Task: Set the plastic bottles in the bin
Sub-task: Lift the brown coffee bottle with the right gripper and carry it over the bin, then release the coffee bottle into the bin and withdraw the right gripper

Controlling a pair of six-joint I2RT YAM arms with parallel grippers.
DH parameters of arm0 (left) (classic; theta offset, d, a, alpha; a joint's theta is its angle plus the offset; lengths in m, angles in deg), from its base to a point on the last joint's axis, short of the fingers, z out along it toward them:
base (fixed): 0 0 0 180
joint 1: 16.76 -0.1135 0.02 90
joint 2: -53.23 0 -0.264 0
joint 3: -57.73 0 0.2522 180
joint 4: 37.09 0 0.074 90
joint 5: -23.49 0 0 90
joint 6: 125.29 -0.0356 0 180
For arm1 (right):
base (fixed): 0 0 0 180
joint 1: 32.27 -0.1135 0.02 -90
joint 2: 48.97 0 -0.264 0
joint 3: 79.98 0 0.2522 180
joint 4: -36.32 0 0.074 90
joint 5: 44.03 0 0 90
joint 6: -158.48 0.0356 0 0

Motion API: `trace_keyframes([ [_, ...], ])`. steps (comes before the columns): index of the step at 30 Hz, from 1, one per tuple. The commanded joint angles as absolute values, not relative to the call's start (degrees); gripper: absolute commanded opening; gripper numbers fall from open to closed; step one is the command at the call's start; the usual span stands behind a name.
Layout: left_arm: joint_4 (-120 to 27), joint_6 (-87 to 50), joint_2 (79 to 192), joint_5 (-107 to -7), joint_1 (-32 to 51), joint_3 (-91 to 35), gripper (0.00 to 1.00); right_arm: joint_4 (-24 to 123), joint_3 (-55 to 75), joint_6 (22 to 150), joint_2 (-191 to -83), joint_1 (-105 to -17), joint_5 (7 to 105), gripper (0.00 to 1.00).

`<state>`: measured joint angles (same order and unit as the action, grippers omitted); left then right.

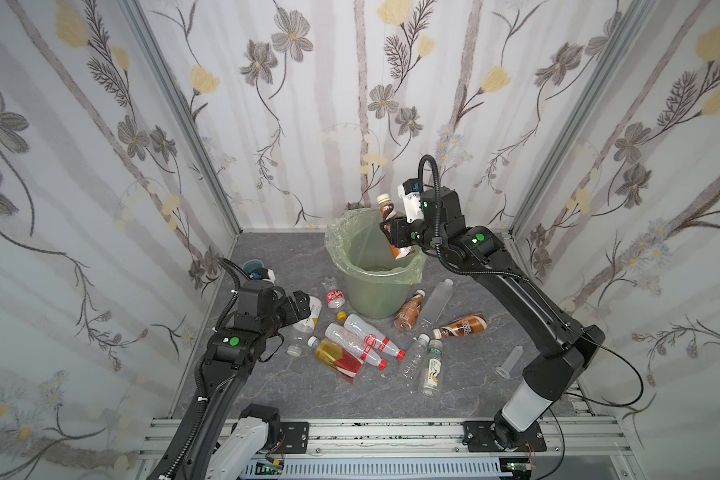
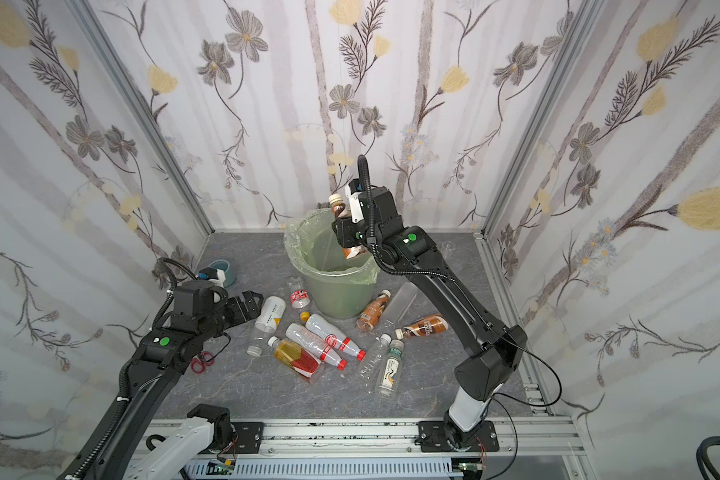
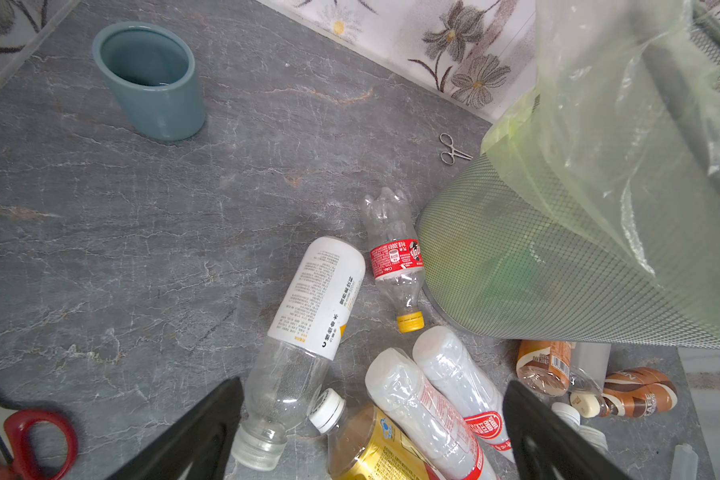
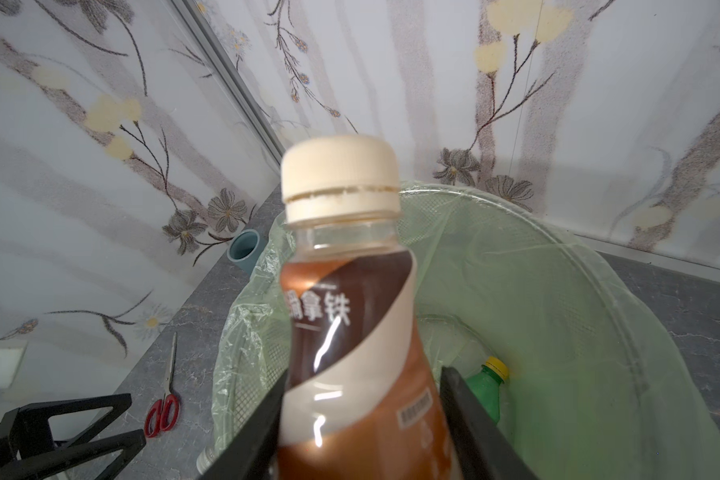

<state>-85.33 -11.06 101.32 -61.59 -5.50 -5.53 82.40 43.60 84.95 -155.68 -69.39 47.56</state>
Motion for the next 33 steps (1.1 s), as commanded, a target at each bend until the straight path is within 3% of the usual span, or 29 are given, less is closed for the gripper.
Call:
trace_keyframes([
  [1,-84.1,-10.42,101.09,-62.27,-5.52,-5.27,1.0,79.35,44.0,86.35,-156.69,-69.71,47.67,0.53],
  [16,-83.79,-10.09,100.97,-61.93,-5.5,-4.9,1.0,78.49,42.02,93.44,-159.58,-70.15,44.23,0.56],
  [33,-83.65,-9.27,102.08,-61.78,-5.59,-4.29,1.0,76.12,35.74,96.29,-156.14,-70.16,41.46,0.71],
])
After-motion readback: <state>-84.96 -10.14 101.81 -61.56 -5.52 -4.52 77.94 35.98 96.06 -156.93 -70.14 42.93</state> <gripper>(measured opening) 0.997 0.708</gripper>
